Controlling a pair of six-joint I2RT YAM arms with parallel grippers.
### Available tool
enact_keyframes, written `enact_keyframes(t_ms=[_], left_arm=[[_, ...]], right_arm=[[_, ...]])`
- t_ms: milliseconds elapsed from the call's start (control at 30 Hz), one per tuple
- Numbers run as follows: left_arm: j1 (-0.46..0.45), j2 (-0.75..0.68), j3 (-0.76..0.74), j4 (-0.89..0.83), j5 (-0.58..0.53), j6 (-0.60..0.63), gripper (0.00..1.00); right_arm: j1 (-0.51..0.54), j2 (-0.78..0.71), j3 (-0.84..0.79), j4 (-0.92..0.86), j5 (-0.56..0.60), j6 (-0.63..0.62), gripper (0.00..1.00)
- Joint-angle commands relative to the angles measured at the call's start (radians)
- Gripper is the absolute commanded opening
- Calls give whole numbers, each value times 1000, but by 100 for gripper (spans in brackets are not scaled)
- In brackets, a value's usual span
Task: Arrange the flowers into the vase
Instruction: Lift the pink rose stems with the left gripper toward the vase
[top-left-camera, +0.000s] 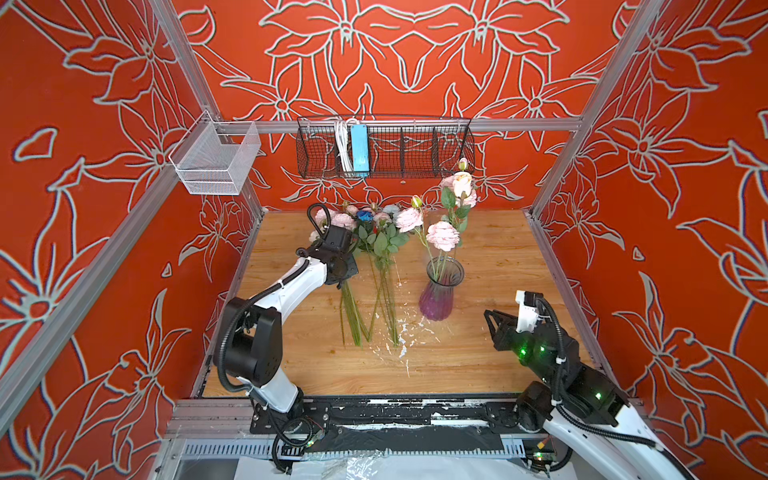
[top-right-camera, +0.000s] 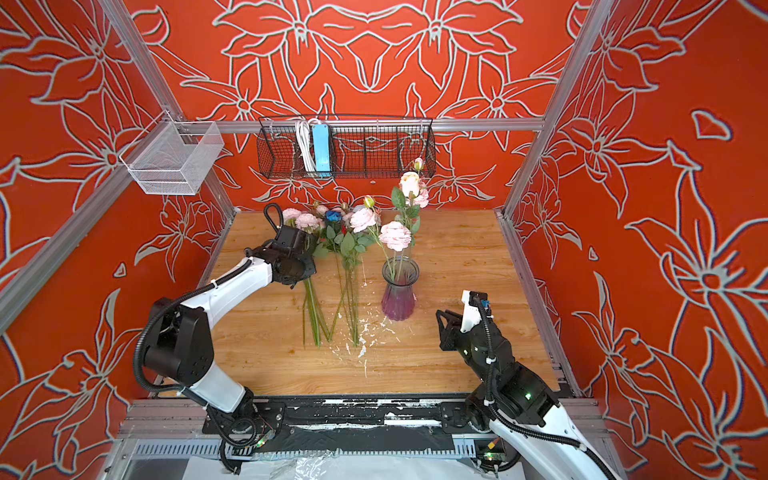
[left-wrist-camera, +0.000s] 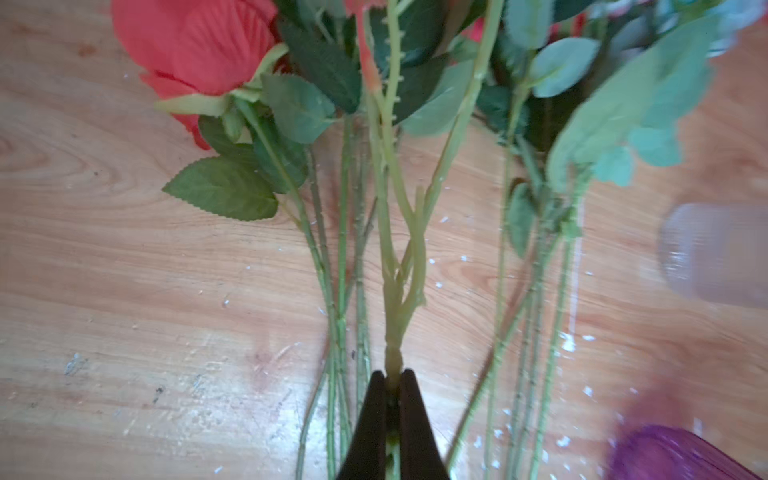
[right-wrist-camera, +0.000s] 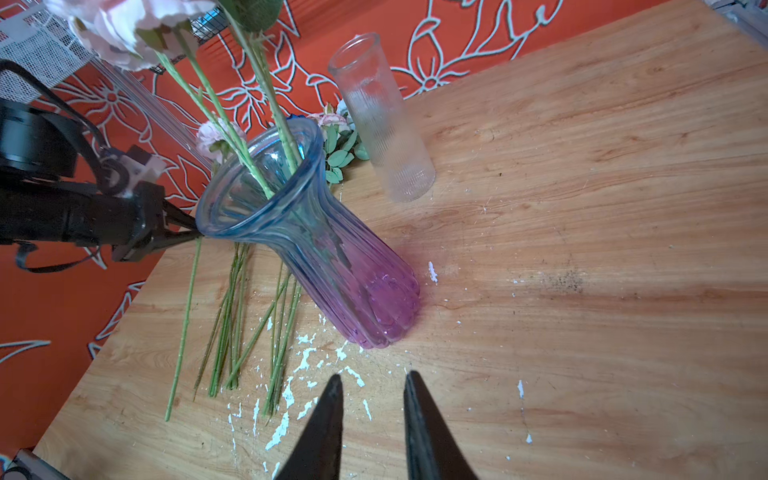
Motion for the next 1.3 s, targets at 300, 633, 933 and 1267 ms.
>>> enact_keyframes(t_ms=[300,633,933,1267], left_arm=[[-47,-172,-64,28,131,-19,0],[-93,-424,-174,165,217,29,0],[-203,-789,-436,496,252,113,0],[-375,-764,-348,763,163,300,0]], right_arm=[[1,3,61,-40,35,-27,28],[1,36,81,19,-3,-41,28],[1,71,100,106,-122,-72,32],[1,57,41,154,28,-12,32]])
